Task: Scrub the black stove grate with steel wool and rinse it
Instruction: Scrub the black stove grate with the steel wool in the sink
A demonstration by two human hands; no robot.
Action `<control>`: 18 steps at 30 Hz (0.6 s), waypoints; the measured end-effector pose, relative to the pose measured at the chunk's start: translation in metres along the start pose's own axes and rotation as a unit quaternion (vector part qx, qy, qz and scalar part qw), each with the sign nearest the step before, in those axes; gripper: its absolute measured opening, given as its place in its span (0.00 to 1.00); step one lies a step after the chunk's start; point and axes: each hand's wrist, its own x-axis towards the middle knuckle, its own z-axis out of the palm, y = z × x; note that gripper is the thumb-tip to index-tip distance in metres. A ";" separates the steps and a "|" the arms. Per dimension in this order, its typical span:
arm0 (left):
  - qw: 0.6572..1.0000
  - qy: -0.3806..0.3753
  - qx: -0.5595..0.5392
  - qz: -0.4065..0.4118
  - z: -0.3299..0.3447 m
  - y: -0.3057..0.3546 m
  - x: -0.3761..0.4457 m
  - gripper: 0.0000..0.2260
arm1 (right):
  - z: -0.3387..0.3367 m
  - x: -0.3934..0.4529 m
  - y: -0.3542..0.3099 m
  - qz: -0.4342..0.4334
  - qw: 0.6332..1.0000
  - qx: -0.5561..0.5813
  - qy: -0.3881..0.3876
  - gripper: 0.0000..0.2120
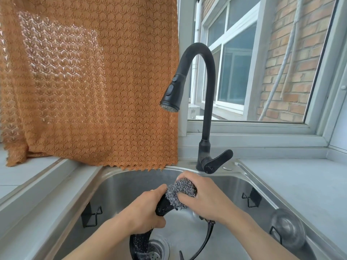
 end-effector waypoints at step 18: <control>0.999 -0.013 -0.044 -0.014 -0.001 -0.003 0.002 0.23 | -0.002 0.009 0.036 0.128 0.988 -0.046 0.077 0.08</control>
